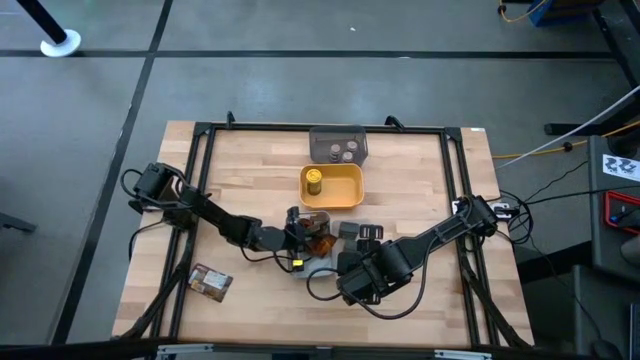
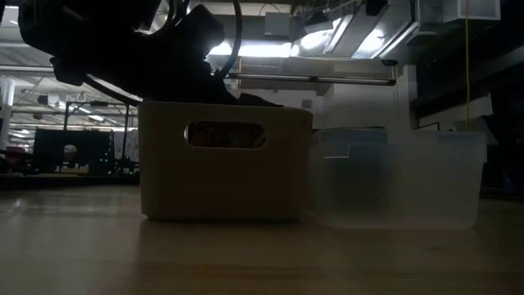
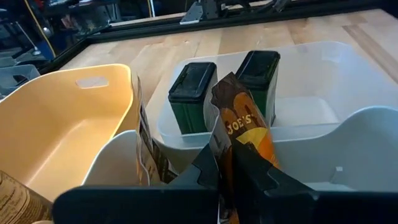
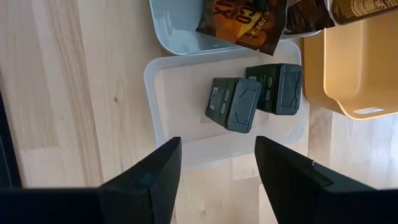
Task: Sort spices by type
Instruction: Put the right brown seasoning pack into the gray bin
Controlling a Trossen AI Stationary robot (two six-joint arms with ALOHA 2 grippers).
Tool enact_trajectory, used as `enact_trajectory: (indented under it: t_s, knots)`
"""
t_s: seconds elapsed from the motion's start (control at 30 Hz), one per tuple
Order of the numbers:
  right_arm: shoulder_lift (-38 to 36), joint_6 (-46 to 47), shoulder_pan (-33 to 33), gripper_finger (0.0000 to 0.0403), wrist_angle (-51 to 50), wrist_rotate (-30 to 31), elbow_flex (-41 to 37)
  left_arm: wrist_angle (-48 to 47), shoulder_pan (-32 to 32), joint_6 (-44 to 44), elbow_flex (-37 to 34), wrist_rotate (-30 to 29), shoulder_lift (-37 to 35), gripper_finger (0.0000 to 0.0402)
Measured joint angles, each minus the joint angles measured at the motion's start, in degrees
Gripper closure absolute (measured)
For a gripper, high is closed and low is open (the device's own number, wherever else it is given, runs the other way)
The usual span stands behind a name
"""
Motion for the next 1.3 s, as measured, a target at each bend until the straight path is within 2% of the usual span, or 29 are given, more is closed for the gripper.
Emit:
enact_trajectory:
  t_s: [0.37, 0.7, 0.87, 0.97, 1.17, 1.3]
  knots:
    - [0.0, 0.0, 0.0, 0.0198, 0.0, 0.0, 0.0, 0.1, 0.0, 0.5, 0.0, 0.1, 0.0, 0.0384]
    - [0.0, 0.0, 0.0, 0.0198, 0.0, 0.0, 0.0, 4.8, 1.2, 9.4, 0.0, -3.2, 0.0, 0.0384]
    - [0.0, 0.0, 0.0, 0.0198, 0.0, 0.0, 0.0, 4.3, 1.7, 8.9, 0.0, -3.2, 0.0, 0.0383]
    - [0.0, 0.0, 0.0, 0.0198, 0.0, 0.0, 0.0, 3.4, 1.9, 6.9, 0.0, -3.2, 0.0, 0.0365]
    - [0.0, 0.0, 0.0, 0.0198, 0.0, 0.0, 0.0, 2.9, 2.3, 6.6, 0.0, -3.1, 0.0, 0.0290]
    - [0.0, 0.0, 0.0, 0.0198, 0.0, 0.0, 0.0, 3.4, 2.0, 8.5, 0.0, -3.1, 0.0, 0.0261]
